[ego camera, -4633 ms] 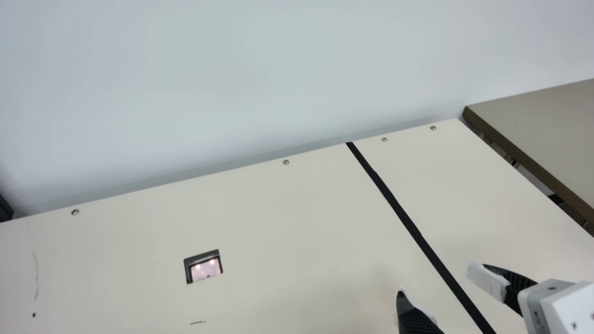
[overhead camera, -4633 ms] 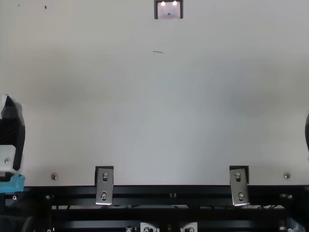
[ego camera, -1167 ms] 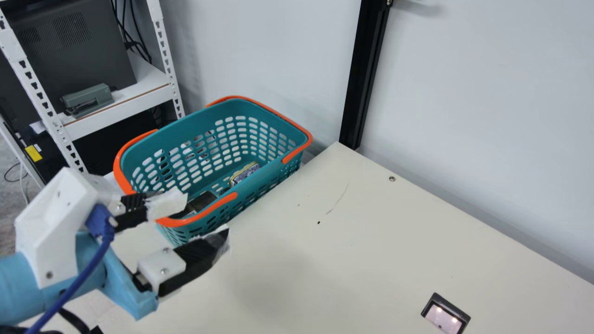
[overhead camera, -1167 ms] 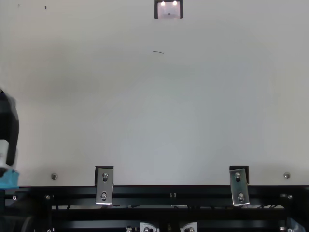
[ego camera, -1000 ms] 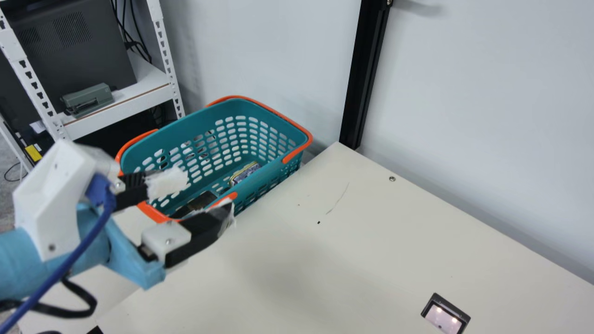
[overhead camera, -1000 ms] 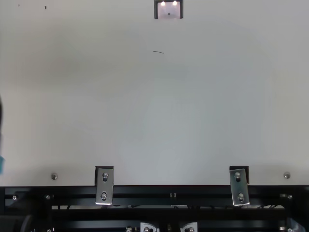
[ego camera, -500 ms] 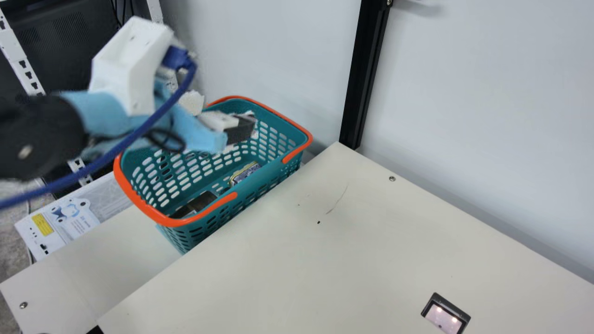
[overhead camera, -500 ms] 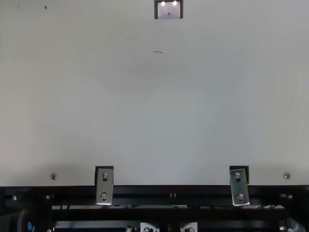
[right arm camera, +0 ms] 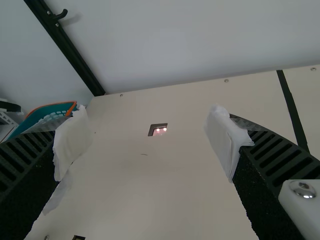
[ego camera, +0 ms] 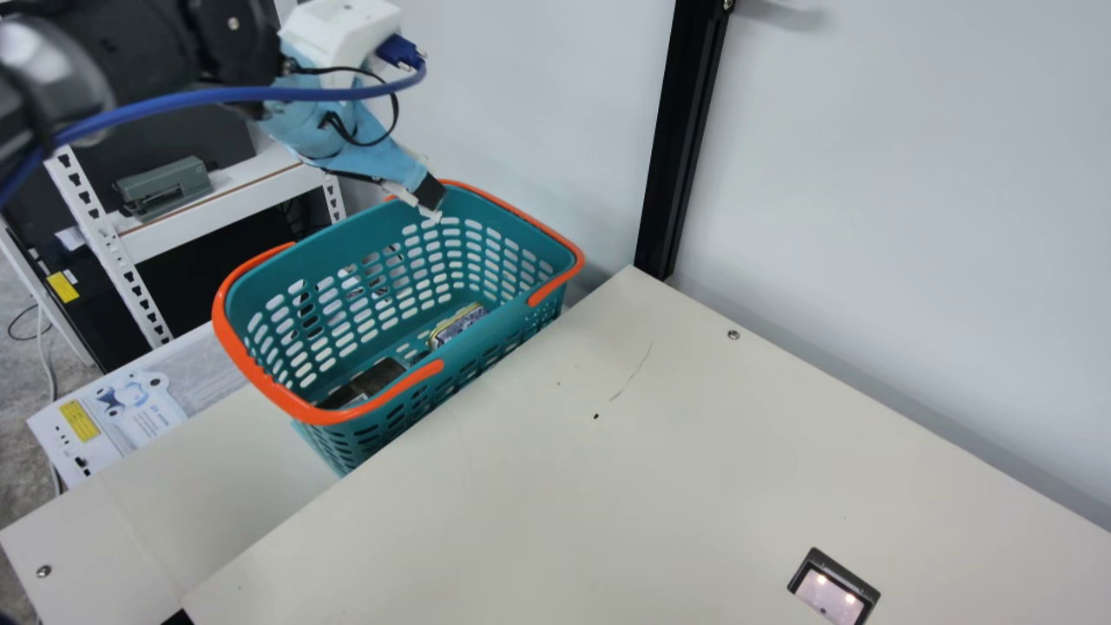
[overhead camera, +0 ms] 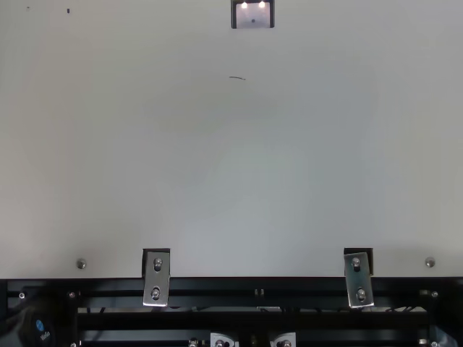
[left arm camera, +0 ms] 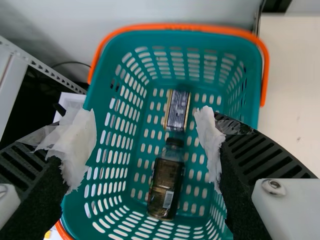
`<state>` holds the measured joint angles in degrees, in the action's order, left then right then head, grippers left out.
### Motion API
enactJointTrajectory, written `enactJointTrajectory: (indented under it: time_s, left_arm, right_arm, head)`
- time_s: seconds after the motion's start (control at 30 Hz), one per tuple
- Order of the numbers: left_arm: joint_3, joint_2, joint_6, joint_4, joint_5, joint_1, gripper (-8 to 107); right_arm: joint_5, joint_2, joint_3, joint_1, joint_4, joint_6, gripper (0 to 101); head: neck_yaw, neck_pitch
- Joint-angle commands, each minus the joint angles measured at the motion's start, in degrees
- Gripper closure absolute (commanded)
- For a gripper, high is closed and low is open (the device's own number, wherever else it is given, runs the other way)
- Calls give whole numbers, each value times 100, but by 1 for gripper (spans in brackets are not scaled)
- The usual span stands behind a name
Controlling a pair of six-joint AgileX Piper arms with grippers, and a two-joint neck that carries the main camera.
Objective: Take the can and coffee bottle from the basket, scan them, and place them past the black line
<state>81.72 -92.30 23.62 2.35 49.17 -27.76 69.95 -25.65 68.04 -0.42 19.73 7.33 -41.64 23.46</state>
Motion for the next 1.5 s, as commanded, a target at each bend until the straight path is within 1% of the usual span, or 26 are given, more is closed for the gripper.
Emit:
enactJointTrajectory:
  time_s: [0.0, 0.13, 0.4, 0.6, 0.77, 1.1, 1.3, 1.47]
  left_arm:
    - [267, -622, 233, -18, 213, -22, 9]
    - [336, -1273, 528, -132, 156, -39, 9]
    - [456, -2643, 841, -209, -418, -62, 9]
    - [805, -3579, 888, -58, -796, -42, 9]
    - [1223, -4224, 911, 108, -917, -13, 9]
    - [2093, -5129, 848, 246, -917, 40, 9]
    - [2573, -5479, 840, 398, -809, 27, 9]
    - [2847, -5657, 740, 469, -741, 23, 9]
  right_arm:
    - [0, 0, 0, 0, 0, 0, 0]
    - [0, 0, 0, 0, 0, 0, 0]
    - [0, 0, 0, 0, 0, 0, 0]
    - [0, 0, 0, 0, 0, 0, 0]
    - [0, 0, 0, 0, 0, 0, 0]
    - [0, 0, 0, 0, 0, 0, 0]
    - [0, 0, 0, 0, 0, 0, 0]
    - [0, 0, 0, 0, 0, 0, 0]
  head:
    - [-81, 153]
    - [-81, 153]
    - [-81, 153]
    - [-81, 153]
    - [-81, 153]
    - [-81, 153]
    - [-81, 153]
    - [-81, 153]
